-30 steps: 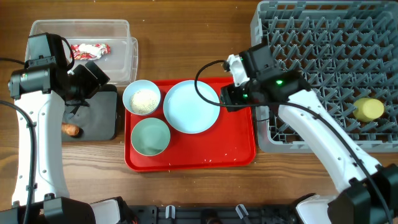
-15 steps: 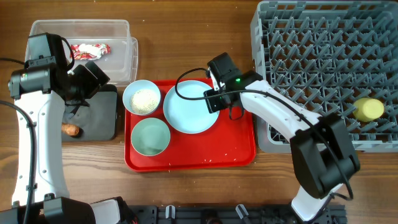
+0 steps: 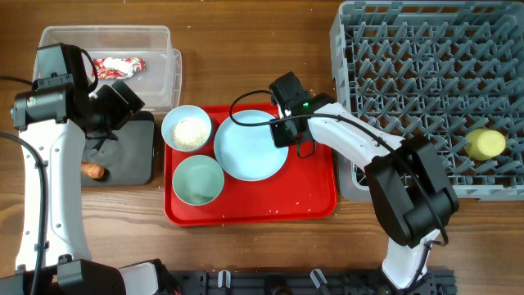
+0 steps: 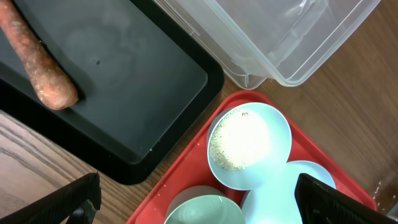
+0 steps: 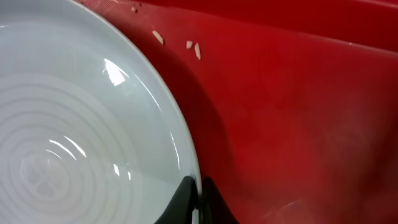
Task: Sort waste into correct bins and load items into the dishwasher rack
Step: 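Lift the plate with the right gripper and stand it in the rack, then reach the right gripper to the light-blue bowl and grasp its rim, then carry the bowl with the right gripper into the rack and release, then grasp the rice-filled light-blue bowl with the left gripper, lift toward black tray, then tip the bowl with the left gripper, pouring rice onto the black tray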
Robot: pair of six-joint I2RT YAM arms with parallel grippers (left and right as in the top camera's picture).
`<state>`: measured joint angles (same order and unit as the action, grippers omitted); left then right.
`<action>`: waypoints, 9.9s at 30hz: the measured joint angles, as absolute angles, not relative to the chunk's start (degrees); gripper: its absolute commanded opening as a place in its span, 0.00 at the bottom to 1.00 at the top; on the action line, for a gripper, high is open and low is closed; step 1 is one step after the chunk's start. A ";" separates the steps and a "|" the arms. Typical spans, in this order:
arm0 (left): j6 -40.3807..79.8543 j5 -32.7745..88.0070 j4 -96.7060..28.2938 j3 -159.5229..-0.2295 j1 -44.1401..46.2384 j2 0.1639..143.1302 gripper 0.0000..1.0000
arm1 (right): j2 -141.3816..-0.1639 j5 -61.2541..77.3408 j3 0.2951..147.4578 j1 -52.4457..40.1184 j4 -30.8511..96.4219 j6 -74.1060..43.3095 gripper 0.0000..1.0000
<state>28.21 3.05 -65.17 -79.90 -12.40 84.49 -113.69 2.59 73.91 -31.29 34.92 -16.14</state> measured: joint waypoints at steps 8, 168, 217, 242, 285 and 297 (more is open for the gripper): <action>28.21 3.05 -65.17 -79.90 -12.40 84.49 1.00 | -109.71 -0.12 73.87 -26.87 38.50 -16.19 0.04; 27.73 2.13 -68.51 -79.90 -12.40 84.44 1.00 | -116.27 -42.06 77.47 15.42 -27.31 49.74 0.04; 27.75 4.19 -61.21 -79.90 5.98 90.04 1.00 | -88.31 19.42 77.71 -6.70 52.34 7.05 0.82; 27.27 -2.37 -50.92 -79.90 18.70 113.80 0.57 | -88.33 19.70 76.84 -9.67 52.29 6.24 0.82; 5.32 26.39 -63.07 -79.88 -16.10 98.13 0.04 | -88.33 19.40 76.84 -9.67 53.60 6.22 0.80; -10.39 55.59 -58.48 -68.20 -36.58 98.13 0.04 | -88.33 19.25 76.84 -9.67 53.95 6.22 0.80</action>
